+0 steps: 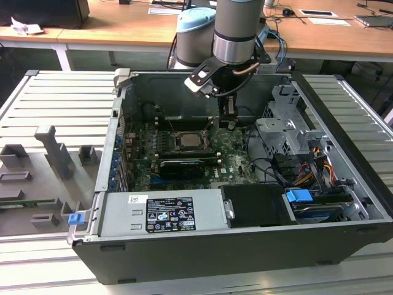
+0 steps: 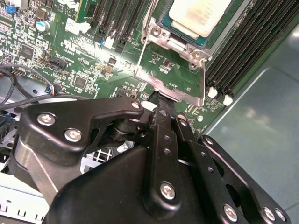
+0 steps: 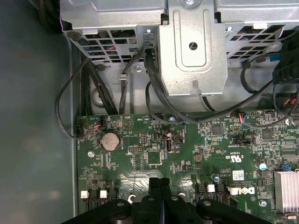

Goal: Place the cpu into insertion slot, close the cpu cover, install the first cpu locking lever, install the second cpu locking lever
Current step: 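Close the cpu cover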

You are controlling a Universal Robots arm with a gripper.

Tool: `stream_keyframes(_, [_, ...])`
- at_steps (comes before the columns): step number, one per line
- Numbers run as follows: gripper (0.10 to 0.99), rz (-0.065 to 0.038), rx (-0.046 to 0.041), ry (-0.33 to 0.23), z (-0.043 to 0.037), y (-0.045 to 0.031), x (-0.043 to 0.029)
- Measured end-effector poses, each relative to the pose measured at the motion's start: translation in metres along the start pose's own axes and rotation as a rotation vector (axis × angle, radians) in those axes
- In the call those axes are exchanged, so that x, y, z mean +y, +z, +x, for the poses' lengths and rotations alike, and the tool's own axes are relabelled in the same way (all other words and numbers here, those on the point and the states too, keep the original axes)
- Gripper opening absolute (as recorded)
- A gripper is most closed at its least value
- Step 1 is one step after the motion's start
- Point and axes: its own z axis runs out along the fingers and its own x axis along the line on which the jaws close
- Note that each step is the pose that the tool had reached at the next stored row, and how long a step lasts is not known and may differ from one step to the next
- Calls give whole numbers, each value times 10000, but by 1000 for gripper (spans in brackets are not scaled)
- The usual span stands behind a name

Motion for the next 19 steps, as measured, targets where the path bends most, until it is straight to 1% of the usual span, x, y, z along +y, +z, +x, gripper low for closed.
stream_keyframes(19, [106, 0, 0, -1, -2, -3, -56])
